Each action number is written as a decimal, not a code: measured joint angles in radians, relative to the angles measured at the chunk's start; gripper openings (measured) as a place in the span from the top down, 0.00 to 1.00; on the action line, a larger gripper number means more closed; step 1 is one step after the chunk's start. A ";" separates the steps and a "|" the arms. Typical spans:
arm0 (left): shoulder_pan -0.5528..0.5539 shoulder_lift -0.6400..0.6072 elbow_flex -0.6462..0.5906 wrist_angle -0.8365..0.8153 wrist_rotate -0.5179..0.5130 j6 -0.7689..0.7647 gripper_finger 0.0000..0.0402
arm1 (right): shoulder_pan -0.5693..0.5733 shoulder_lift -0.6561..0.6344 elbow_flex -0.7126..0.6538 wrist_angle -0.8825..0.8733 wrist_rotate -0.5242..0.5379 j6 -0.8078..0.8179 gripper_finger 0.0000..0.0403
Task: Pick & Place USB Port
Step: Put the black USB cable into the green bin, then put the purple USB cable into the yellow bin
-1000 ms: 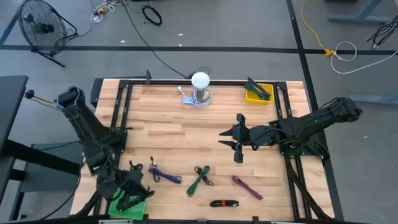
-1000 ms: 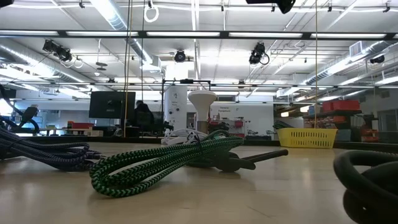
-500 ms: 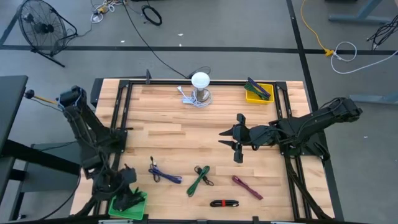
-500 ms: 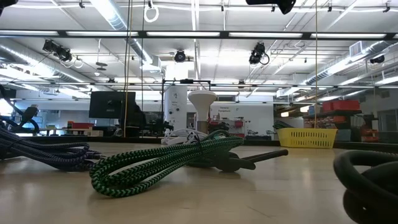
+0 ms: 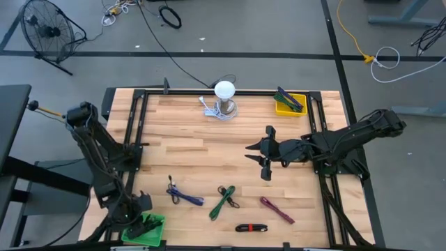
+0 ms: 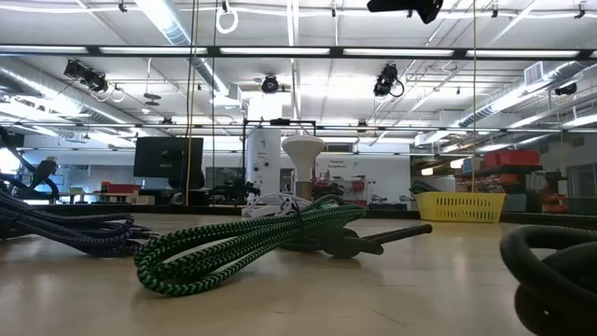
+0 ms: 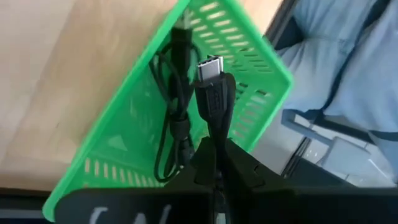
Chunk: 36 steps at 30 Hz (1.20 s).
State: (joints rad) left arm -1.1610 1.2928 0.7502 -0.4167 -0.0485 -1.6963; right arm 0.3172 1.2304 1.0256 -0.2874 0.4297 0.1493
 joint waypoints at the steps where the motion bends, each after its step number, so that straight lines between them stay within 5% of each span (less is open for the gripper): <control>1: 0.000 0.007 0.000 -0.001 0.004 -0.003 0.97 | -0.002 0.000 0.000 0.001 0.000 0.000 0.70; 13: 0.003 0.017 0.000 0.062 -0.122 0.058 0.87 | -0.003 0.000 0.000 0.002 0.000 0.020 0.70; 26: 0.003 0.017 0.000 0.061 -0.134 0.063 0.78 | -0.003 0.000 0.000 0.000 -0.001 0.053 0.70; 36: 0.084 0.017 0.000 0.063 -0.216 0.319 0.83 | -0.003 0.000 0.000 0.001 -0.001 0.059 0.70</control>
State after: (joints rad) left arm -1.0767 1.3094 0.7506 -0.3539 -0.2647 -1.3776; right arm 0.3145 1.2308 1.0256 -0.2867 0.4286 0.2083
